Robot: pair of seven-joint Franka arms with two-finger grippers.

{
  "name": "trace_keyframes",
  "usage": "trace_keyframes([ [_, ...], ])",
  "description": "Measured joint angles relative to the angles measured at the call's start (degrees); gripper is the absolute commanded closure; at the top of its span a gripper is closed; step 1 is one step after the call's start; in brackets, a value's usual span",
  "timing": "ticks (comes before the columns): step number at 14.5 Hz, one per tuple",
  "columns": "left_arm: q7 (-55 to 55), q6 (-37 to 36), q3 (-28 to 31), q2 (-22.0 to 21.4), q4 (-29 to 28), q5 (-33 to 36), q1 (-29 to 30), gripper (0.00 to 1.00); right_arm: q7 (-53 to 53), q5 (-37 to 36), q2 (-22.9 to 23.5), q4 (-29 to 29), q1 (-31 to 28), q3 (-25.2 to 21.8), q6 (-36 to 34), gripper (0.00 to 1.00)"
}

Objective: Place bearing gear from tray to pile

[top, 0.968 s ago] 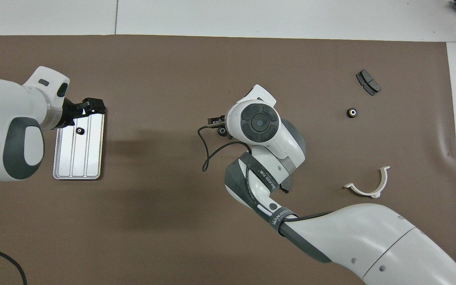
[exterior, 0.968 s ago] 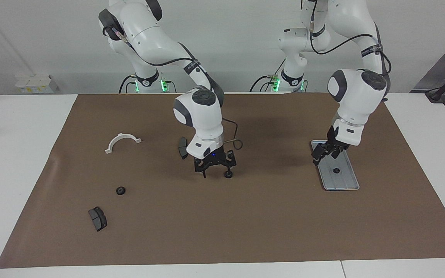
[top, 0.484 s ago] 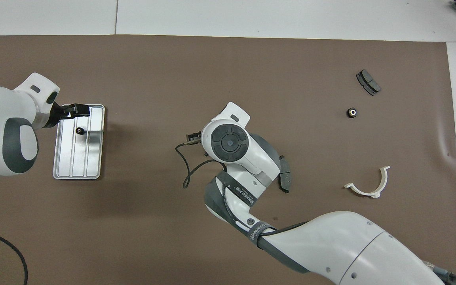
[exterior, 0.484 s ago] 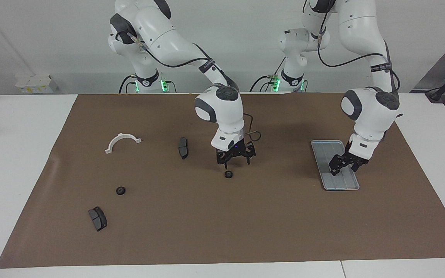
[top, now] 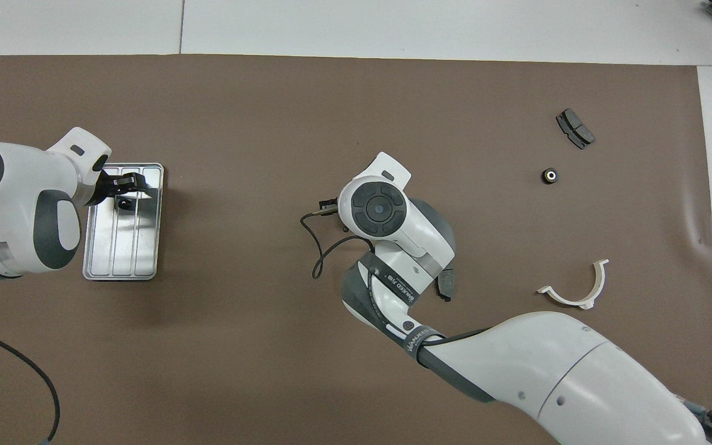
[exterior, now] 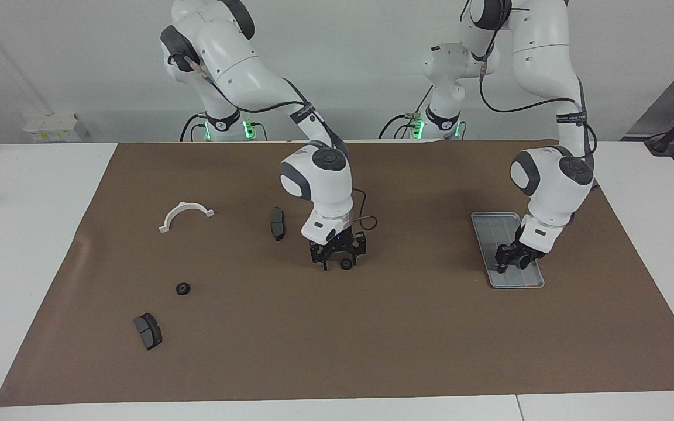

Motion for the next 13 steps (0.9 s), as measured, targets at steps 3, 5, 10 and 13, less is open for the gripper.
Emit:
trace_keyframes([
  [3, 0.07, -4.37, 0.00, -1.21, -0.09, 0.01, 0.04, 0.36, -0.12, 0.00, 0.06, -0.02, -0.09, 0.17, 1.24, 0.35],
  [5, 0.11, -4.73, 0.00, -1.73, -0.23, 0.03, 0.05, 0.38, -0.11, 0.00, 0.13, -0.05, 0.54, 0.27, 1.26, 0.40],
  [10, 0.38, -3.23, 0.00, -1.85, -0.71, 0.06, 0.16, 0.39, -0.12, -0.15, 0.22, -0.37, 1.04, 0.20, 1.27, 0.68],
  [13, 1.19, -1.43, 0.02, -1.87, -2.22, 0.07, 0.93, 0.58, -0.12, -0.23, 0.03, -0.55, 0.93, 0.29, 1.37, 0.92],
])
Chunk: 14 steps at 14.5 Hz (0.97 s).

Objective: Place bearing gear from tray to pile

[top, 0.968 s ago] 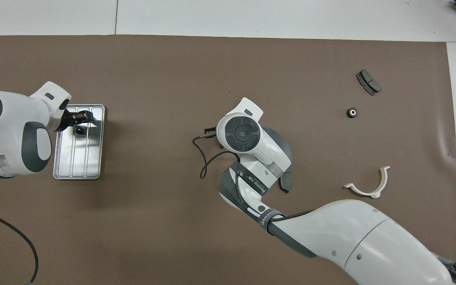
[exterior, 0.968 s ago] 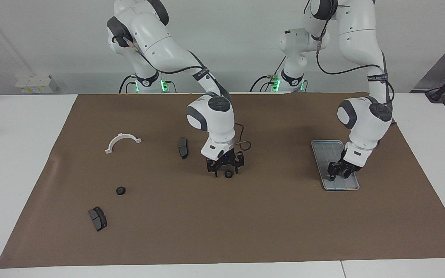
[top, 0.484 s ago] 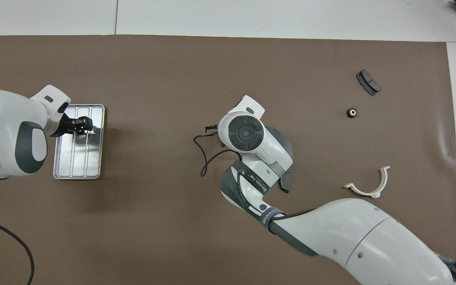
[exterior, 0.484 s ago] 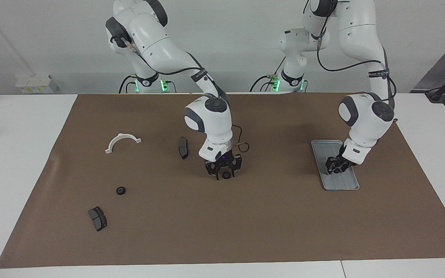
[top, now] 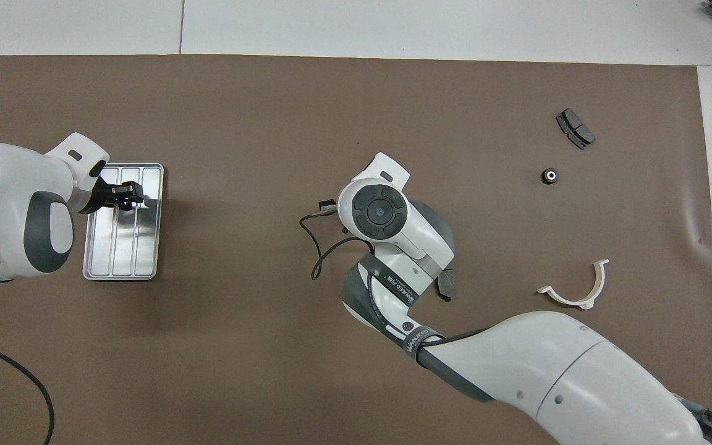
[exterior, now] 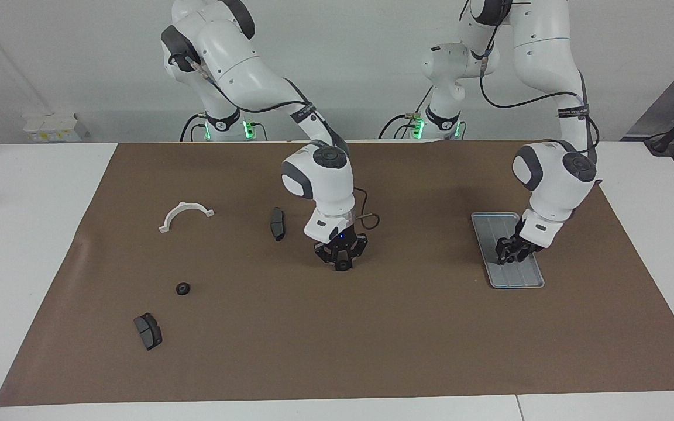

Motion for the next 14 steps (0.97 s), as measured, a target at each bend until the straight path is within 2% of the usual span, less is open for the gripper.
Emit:
trace_keyframes([
  [1, 0.04, 0.19, -0.02, -0.08, -0.13, 0.00, 0.12, 0.70, 0.00, 0.00, 0.00, 0.00, -0.01, 0.00, 0.00, 0.96],
  [2, 0.04, 0.23, -0.03, -0.16, -0.15, 0.01, 0.13, 0.87, 0.00, 0.00, -0.01, 0.00, -0.02, 0.00, -0.01, 0.97],
  [3, 0.05, 0.24, 0.03, -0.36, -0.15, 0.17, 0.17, 1.00, 0.00, 0.00, -0.01, 0.05, -0.06, -0.01, -0.08, 0.99],
  [7, 0.09, 0.25, -0.01, -0.43, -0.19, 0.18, 0.22, 1.00, -3.05, 0.00, -0.02, 3.08, -1.95, -0.34, -3.54, 1.00],
  [10, 0.06, -0.19, -0.12, -0.54, 0.06, 0.17, 0.22, 1.00, -10.03, 0.00, -0.02, 5.29, -6.87, -0.41, -5.83, 1.00],
  [12, -1.82, -4.47, -0.51, -1.84, 2.26, 0.02, 0.21, 1.00, -13.58, 0.00, -0.01, 5.37, -9.79, -0.48, -5.84, 1.00],
  [14, -8.56, -10.82, -1.93, -4.73, 5.59, -0.01, -0.07, 1.00, -16.14, 0.00, 0.01, 5.37, -11.74, -0.53, -6.02, 1.00],
])
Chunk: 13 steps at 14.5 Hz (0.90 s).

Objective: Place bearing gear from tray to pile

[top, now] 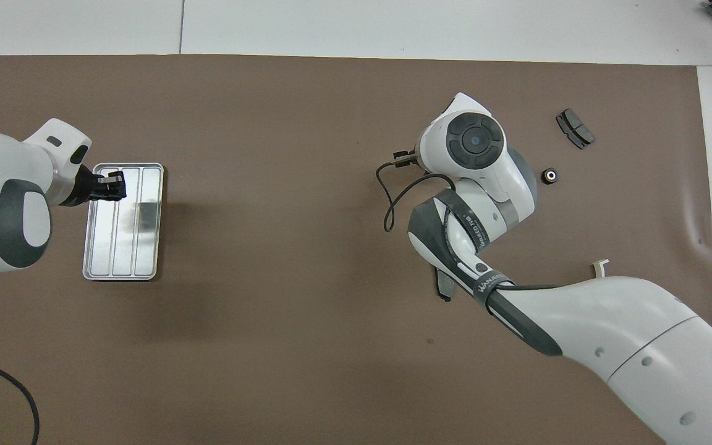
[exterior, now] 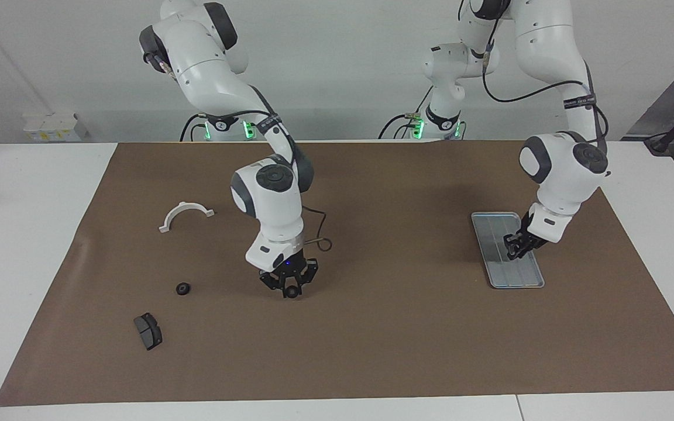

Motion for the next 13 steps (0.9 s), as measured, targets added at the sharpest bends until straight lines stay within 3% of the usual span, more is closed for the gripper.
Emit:
trace_keyframes([
  [2, -10.84, -2.78, -2.61, -2.72, 1.96, -0.01, -2.11, 1.00, -1.67, 0.00, 0.01, 0.01, -1.57, -0.04, -1.43, 1.00],
  [5, -27.03, -0.59, -4.47, -3.46, 2.09, 0.01, -11.11, 1.00, -2.85, -0.19, -0.06, 0.10, -4.43, -0.31, -7.09, 1.00],
  [11, -51.83, 15.48, -4.76, 1.27, 0.77, 0.01, -28.72, 0.98, -14.30, -0.95, -1.99, 0.56, -15.44, -0.60, -12.65, 1.00],
  [12, -52.93, 17.71, -4.73, 2.68, 0.70, 0.01, -29.84, 0.91, -15.87, -0.95, -2.23, 0.57, -16.83, -0.58, -12.65, 1.00],
  [13, -53.24, 19.64, -4.67, 4.23, 0.64, 0.01, -30.28, 0.72, -16.70, -0.95, -2.33, 0.57, -17.85, -0.58, -12.65, 1.00],
])
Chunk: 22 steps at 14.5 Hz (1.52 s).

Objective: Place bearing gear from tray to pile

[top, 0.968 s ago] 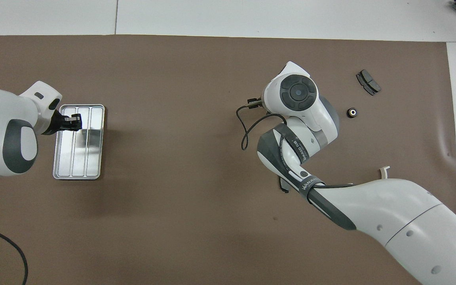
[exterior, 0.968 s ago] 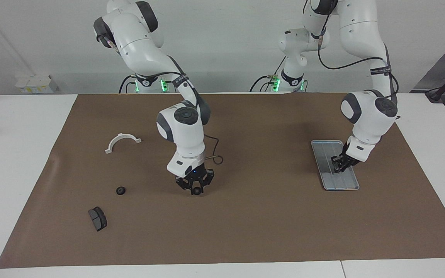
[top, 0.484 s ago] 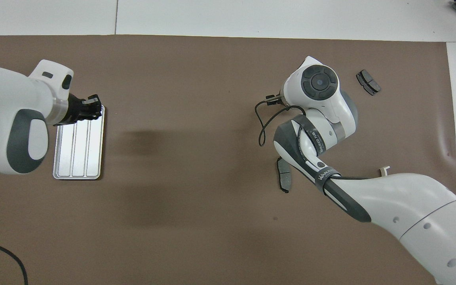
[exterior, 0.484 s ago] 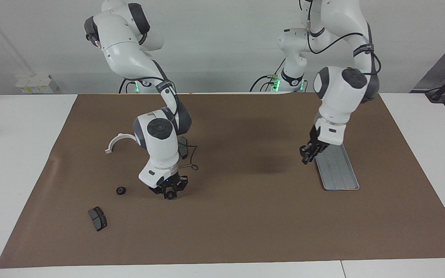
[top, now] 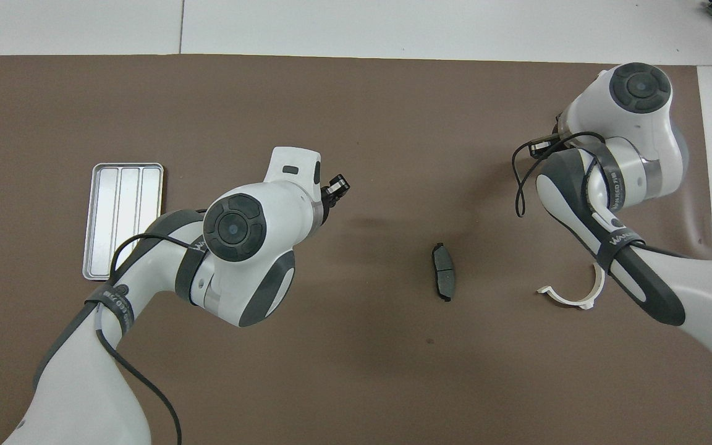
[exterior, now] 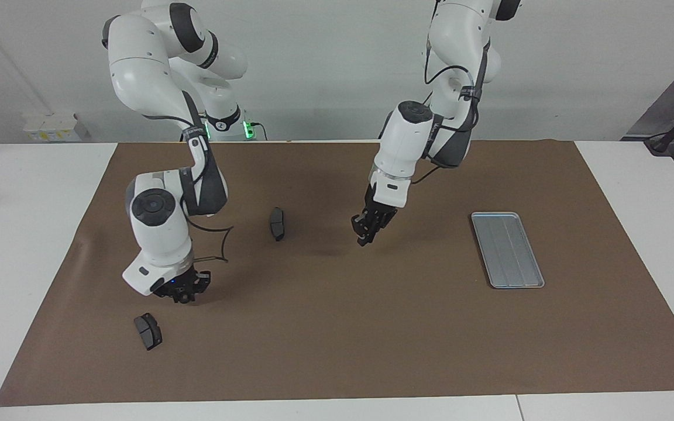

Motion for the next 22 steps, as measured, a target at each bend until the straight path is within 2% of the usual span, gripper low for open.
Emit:
trace_keyframes([
  [1, 0.00, 2.20, 0.09, 1.76, -0.05, 0.00, -0.27, 0.21, -0.37, 0.00, 0.00, -0.03, -0.93, -0.01, 0.00, 1.00],
  [2, -0.02, 4.26, 0.07, 3.41, -0.06, 0.00, -0.48, 0.00, -0.70, 0.00, 0.00, -0.17, -2.00, -0.01, -0.01, 0.97],
  [4, -0.02, 6.02, 0.10, 5.22, -0.05, 0.00, -0.78, 0.00, -1.96, 0.03, -0.01, -0.91, -4.53, 0.03, -0.04, 0.88],
  [5, -0.05, 5.98, 0.16, 5.44, -0.05, 0.00, -0.94, 0.00, -2.47, 0.04, -0.03, -1.51, -5.73, 0.08, -0.04, 0.73],
  [7, -0.06, 4.19, 0.46, 5.19, 0.30, 0.29, -1.01, 0.00, -2.87, 0.06, -0.18, -2.89, -7.42, 0.15, -0.04, 0.30],
  [8, -0.04, 2.29, 1.05, 4.45, 0.65, 0.76, -0.93, 0.00, -2.87, 0.07, -0.30, -3.37, -7.66, 0.19, -0.04, 0.15],
  [9, 0.16, -0.22, 1.82, 3.07, 1.08, 1.33, -0.55, 0.00, -2.87, 0.09, -0.48, -3.67, -7.67, 0.24, -0.04, 0.07],
  [11, 3.88, -6.77, 2.53, -1.02, 1.70, 2.36, 2.20, 0.00, -2.59, 0.45, -1.23, -3.82, -7.47, 0.77, -0.04, 0.01],
  [13, 13.22, -13.89, 2.67, -5.19, 1.78, 2.51, 6.04, 0.00, -2.05, 1.87, -2.75, -3.84, -7.24, 2.28, -0.17, 0.01],
  [16, 27.78, -22.66, 2.90, -8.98, 1.81, 2.57, 11.01, 0.00, -0.40, 2.90, -5.24, -3.94, -5.94, 6.53, -1.20, 0.03],
  [18, 38.62, -26.43, 3.01, -10.34, 1.86, 2.60, 14.70, 0.00, 4.03, 2.99, -5.98, -4.20, -2.01, 8.42, -1.01, 0.03],
  [22, 57.10, -34.39, 3.07, -12.49, 2.30, 2.61, 21.72, 0.00, 17.93, 3.03, -5.99, -4.87, 11.26, 8.67, 2.80, 0.07],
])
